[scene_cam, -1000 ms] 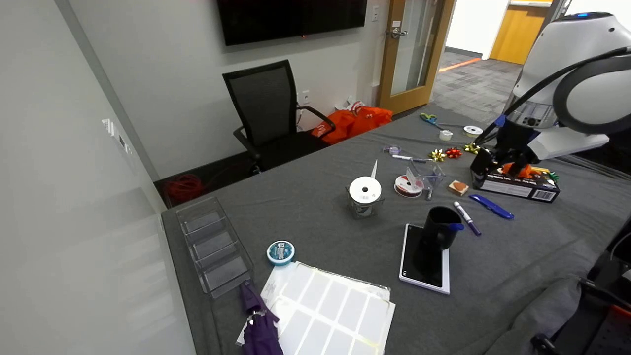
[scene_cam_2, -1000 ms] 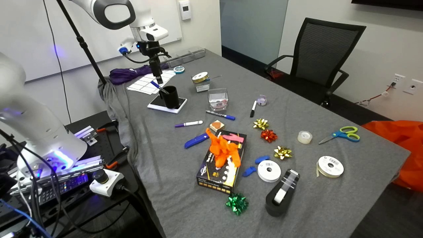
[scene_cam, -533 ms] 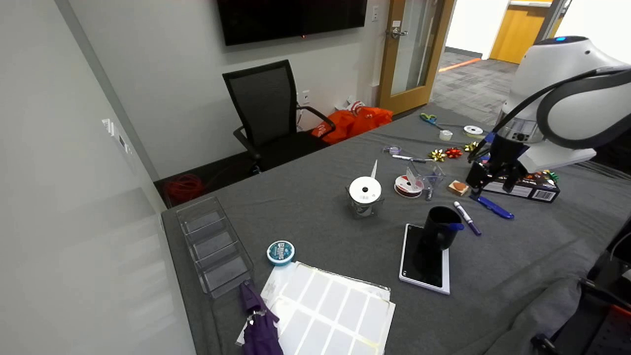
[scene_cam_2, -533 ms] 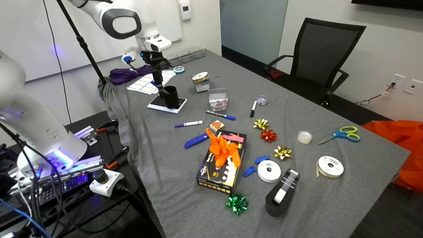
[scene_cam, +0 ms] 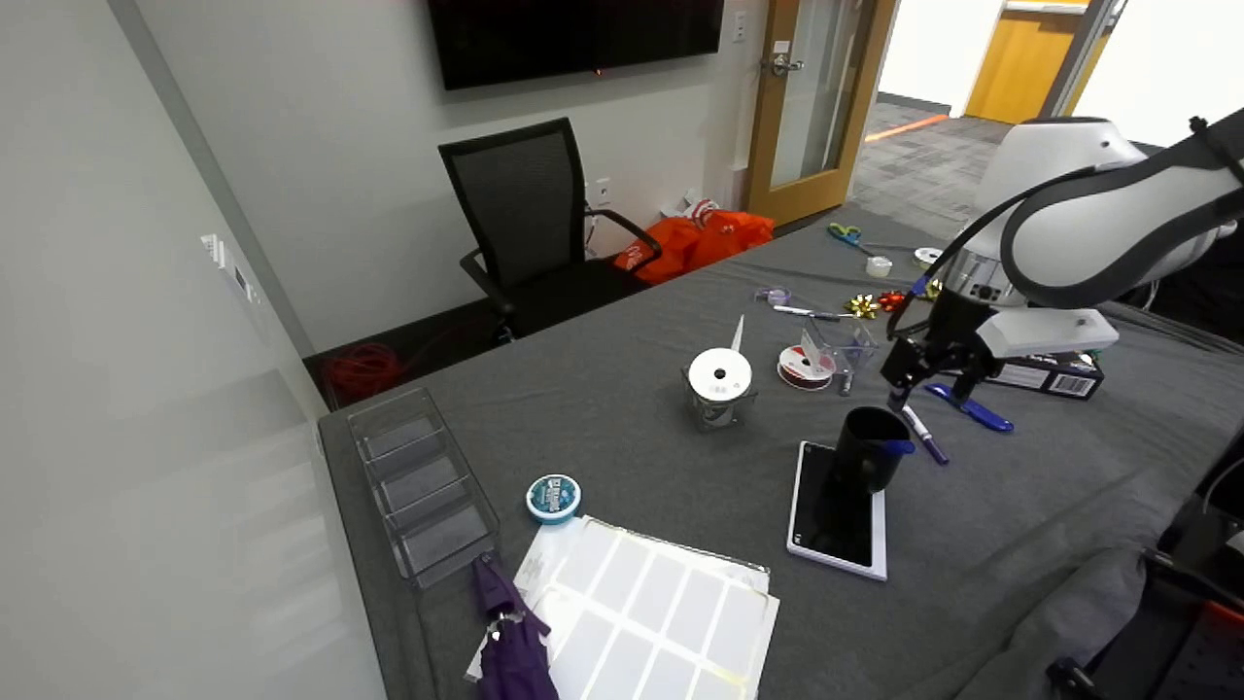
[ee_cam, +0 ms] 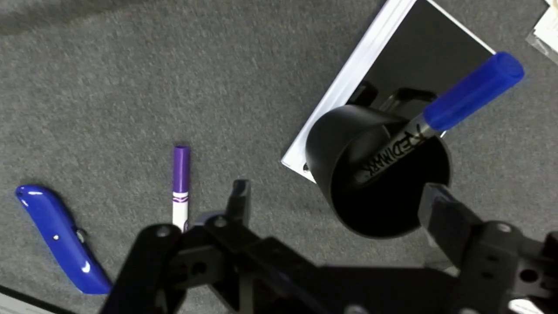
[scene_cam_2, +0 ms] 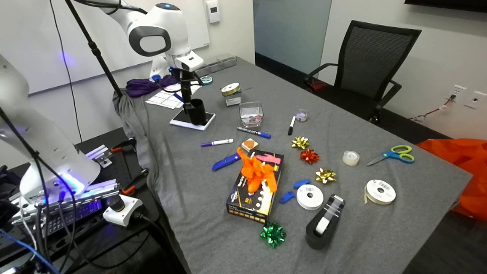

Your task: Put the mug on the table

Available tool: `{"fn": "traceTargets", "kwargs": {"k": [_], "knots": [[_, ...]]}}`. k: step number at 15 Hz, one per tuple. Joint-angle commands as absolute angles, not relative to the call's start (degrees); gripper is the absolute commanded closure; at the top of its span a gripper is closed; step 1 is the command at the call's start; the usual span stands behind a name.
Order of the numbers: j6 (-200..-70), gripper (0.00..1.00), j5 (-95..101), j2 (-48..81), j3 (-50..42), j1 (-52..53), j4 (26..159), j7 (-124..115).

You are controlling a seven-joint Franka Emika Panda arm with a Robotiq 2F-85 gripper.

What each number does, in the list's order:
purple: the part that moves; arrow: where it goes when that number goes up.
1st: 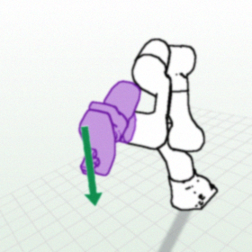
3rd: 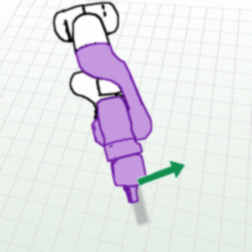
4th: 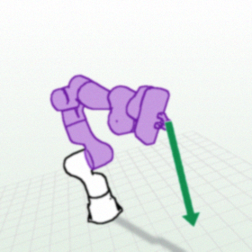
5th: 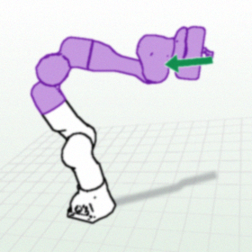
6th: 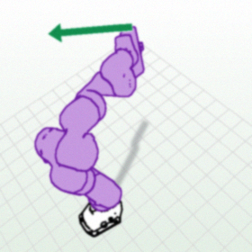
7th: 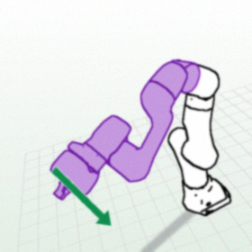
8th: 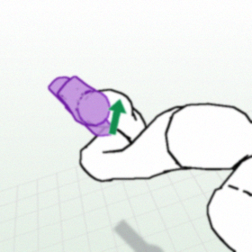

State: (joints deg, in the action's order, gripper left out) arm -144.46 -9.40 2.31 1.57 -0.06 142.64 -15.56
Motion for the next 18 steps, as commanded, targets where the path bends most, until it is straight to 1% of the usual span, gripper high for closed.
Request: {"fn": "traceTargets", "kwargs": {"k": [1,9,10,11,18], "knots": [[-147.2,0.0,-11.1,6.3,1.5,0.6,140.5,-14.7],[-152.4,0.0,-10.0,11.9,1.3,0.9,139.3,-14.3],[-153.2,0.25,-10.0,12.7,1.3,0.9,139.1,-14.2],[-153.7,0.26,-9.9,13.3,1.2,1.0,139.0,-14.2],[-155.4,0.76,-9.8,16.1,1.3,0.9,137.9,-13.4]]}}
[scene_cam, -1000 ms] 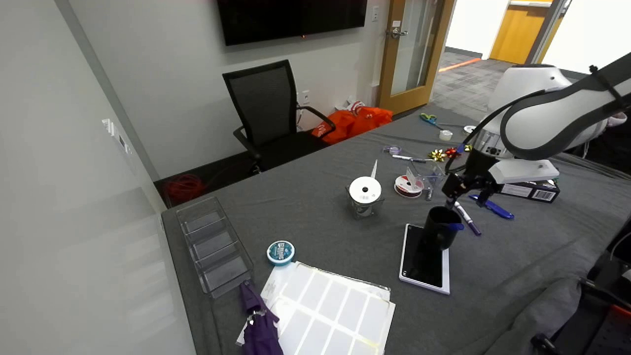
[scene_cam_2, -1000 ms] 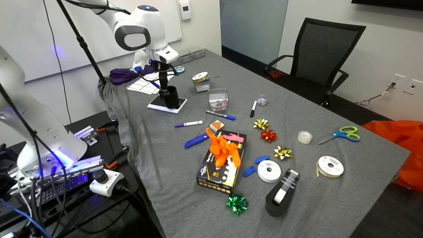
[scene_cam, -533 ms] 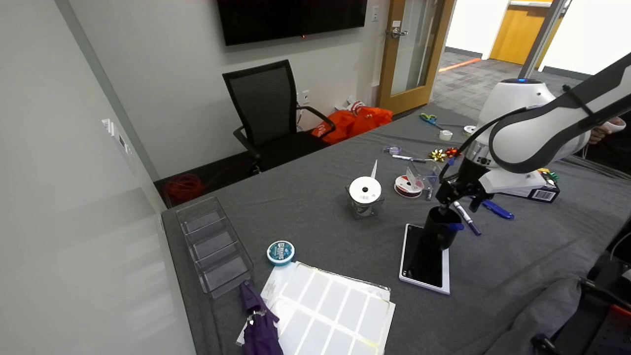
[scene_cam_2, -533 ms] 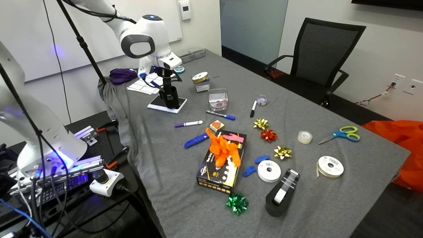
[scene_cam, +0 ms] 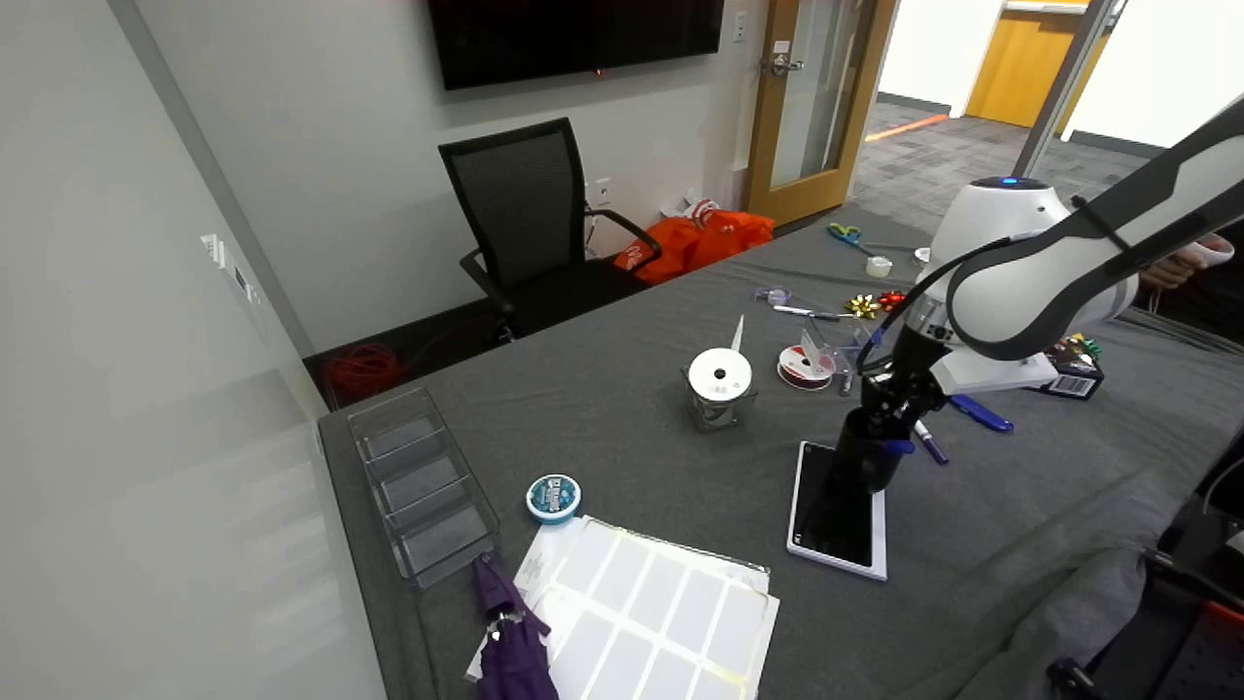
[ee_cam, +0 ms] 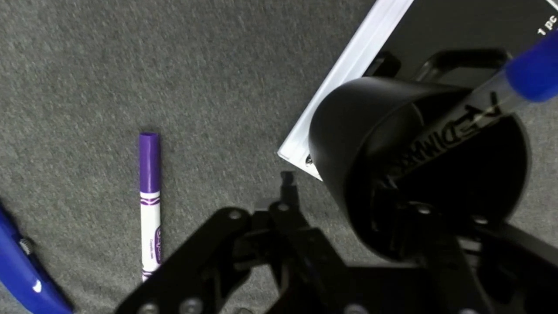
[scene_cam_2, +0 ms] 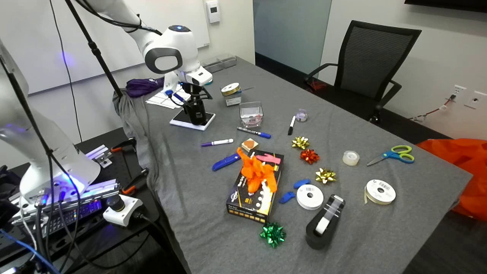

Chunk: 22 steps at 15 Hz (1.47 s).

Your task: Put the mug on the table

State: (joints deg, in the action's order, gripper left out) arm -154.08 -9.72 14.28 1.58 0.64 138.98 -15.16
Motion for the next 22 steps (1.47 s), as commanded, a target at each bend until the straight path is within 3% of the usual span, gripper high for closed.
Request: {"fn": "traceTargets", "kwargs": {"k": [1,3,5,15,22], "knots": [[-155.4,0.83,-9.8,16.3,1.2,0.8,137.9,-13.1],[-155.3,0.97,-9.9,16.5,1.3,0.7,137.7,-12.6],[-154.5,1.0,-10.5,16.2,1.6,0.3,137.6,-11.6],[-150.7,0.98,-16.0,10.2,3.4,-0.9,140.0,-5.6],[-149.8,0.98,-5.6,4.4,-1.7,-1.0,145.0,-5.2]]}}
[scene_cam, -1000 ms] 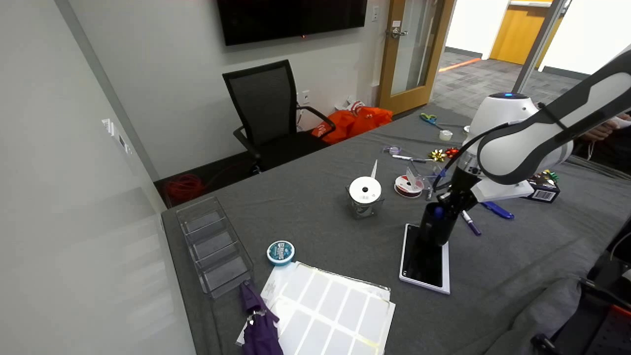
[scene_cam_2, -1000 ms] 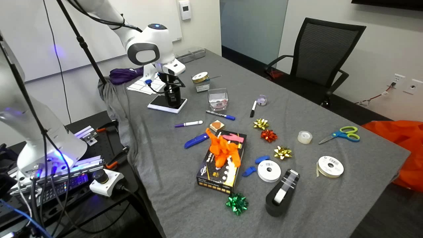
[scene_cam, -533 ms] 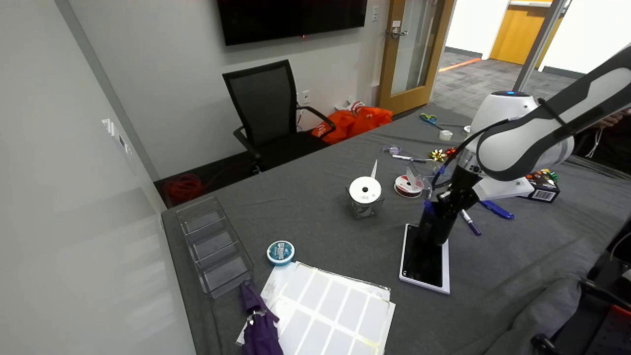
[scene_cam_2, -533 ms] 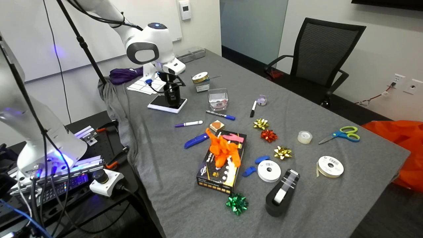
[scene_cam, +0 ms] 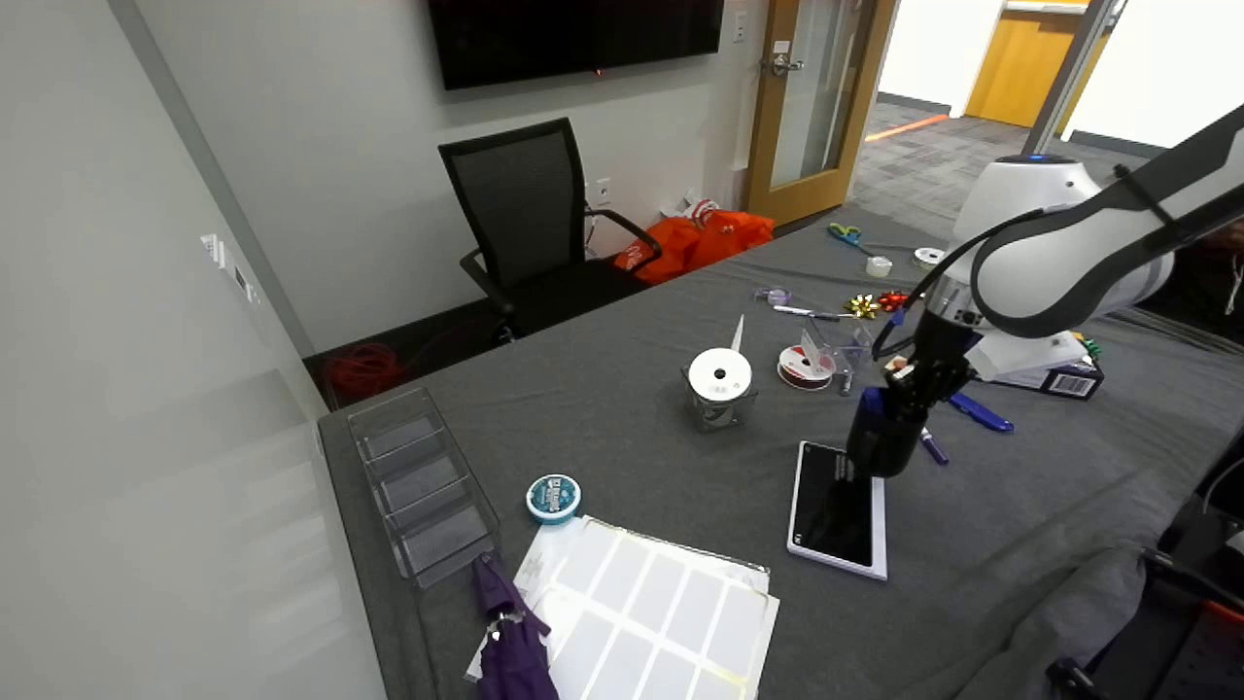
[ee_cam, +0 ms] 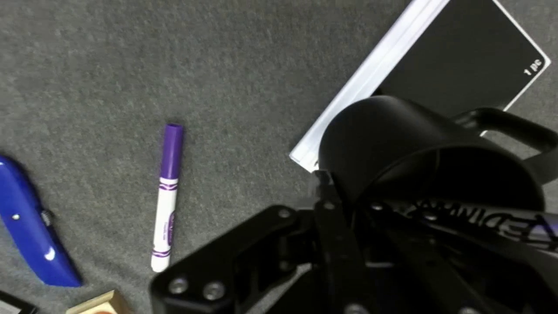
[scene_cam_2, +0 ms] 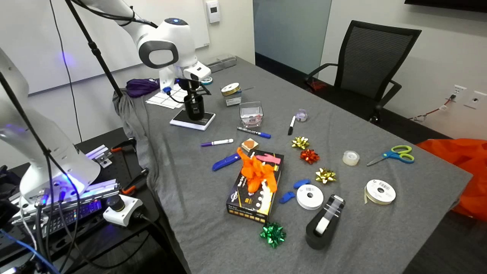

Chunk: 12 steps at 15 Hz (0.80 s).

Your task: Put the mug on the table

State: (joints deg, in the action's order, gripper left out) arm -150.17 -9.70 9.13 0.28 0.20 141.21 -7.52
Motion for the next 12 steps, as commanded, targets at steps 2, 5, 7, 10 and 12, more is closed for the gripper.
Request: {"fn": "traceTargets", "kwargs": {"k": [2,5,7,10,12], "knots": [[-150.2,0.98,-0.8,3.4,-3.6,-1.9,146.7,-4.1],[-151.0,0.98,3.4,2.7,-5.8,-3.8,149.1,-0.2],[-151.3,0.98,4.7,2.6,-6.9,-5.1,150.7,3.5],[-152.5,0.98,3.1,2.8,-7.7,-7.2,153.4,11.3],[-154.7,0.98,1.8,3.0,-7.9,-8.4,154.8,15.9]]}}
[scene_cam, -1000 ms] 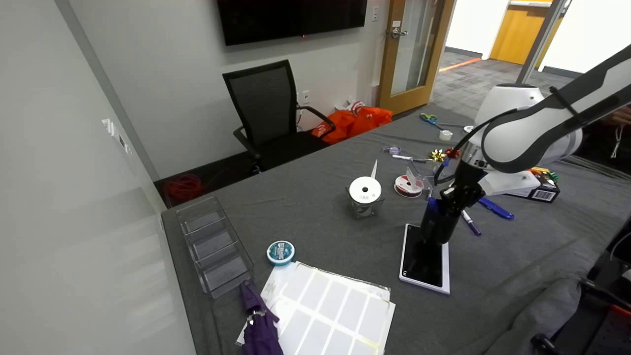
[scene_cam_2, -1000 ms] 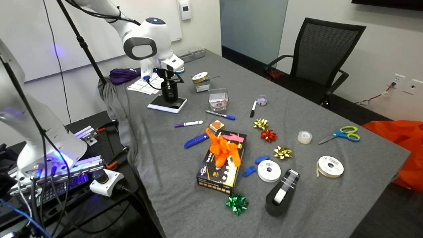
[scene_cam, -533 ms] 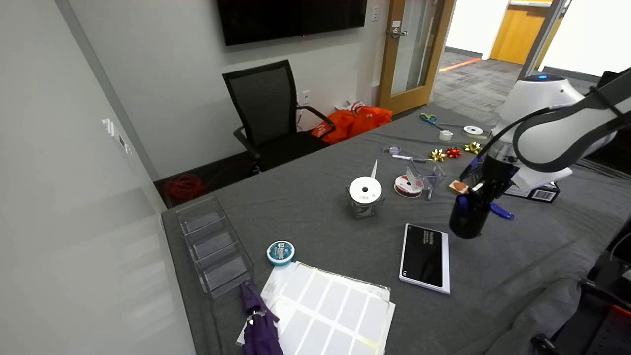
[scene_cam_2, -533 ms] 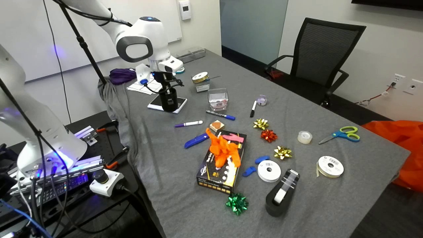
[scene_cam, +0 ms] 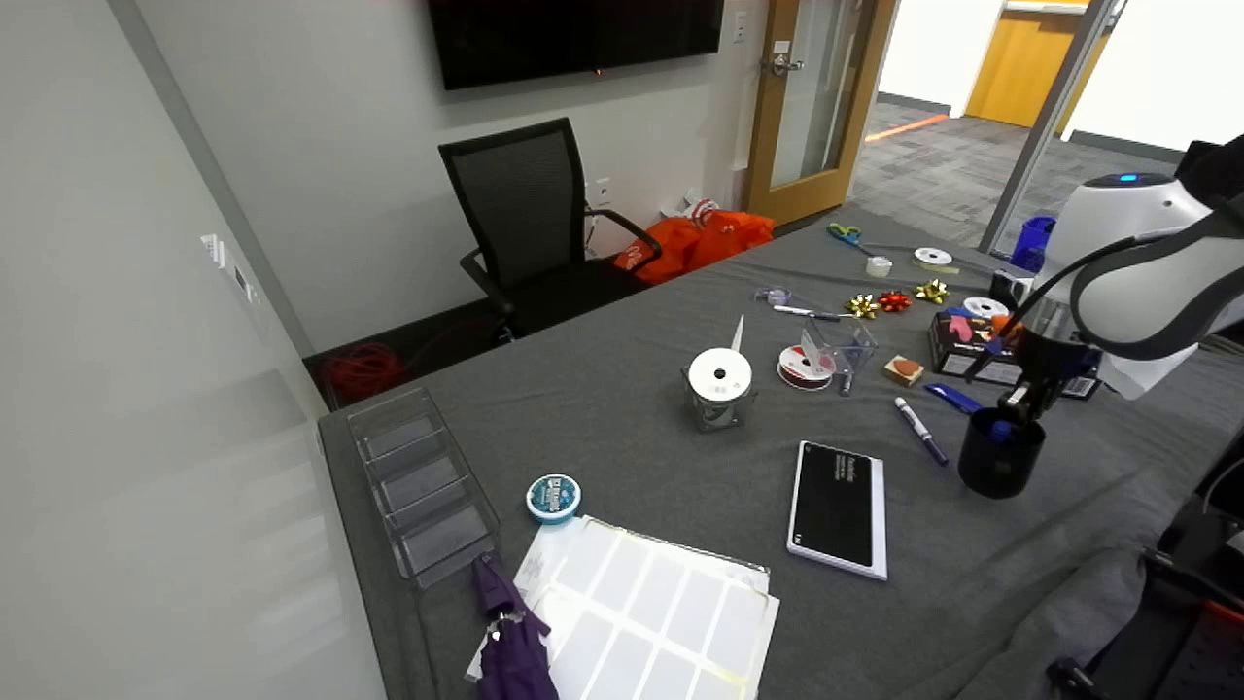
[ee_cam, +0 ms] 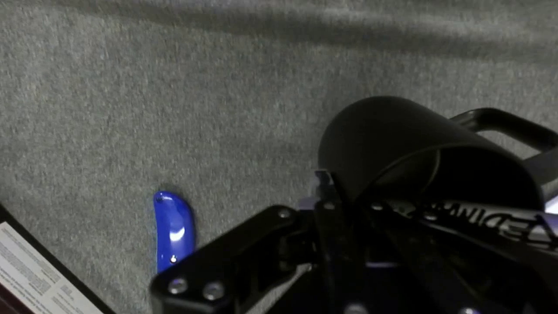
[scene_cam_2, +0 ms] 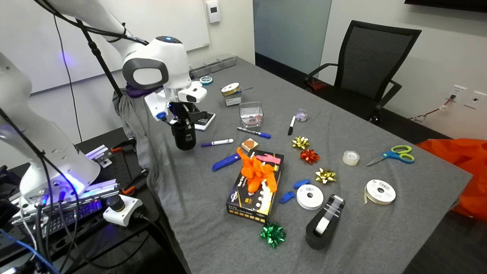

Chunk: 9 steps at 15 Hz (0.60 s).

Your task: Put the mug on the table

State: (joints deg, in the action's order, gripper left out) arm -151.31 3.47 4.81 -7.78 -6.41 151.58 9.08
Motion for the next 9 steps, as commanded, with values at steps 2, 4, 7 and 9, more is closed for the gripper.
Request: {"fn": "traceTargets", "kwargs": {"k": [2,4,7,9], "knots": [[-157.8,0.98,1.8,3.3,-8.0,-9.1,155.9,18.7],[-160.3,0.98,-0.1,3.2,-7.6,-9.7,156.8,21.6],[-164.0,0.67,-2.3,3.2,-7.3,-10.1,158.0,25.0],[-165.4,0.54,-1.9,3.3,-7.5,-9.9,158.1,25.1]]}}
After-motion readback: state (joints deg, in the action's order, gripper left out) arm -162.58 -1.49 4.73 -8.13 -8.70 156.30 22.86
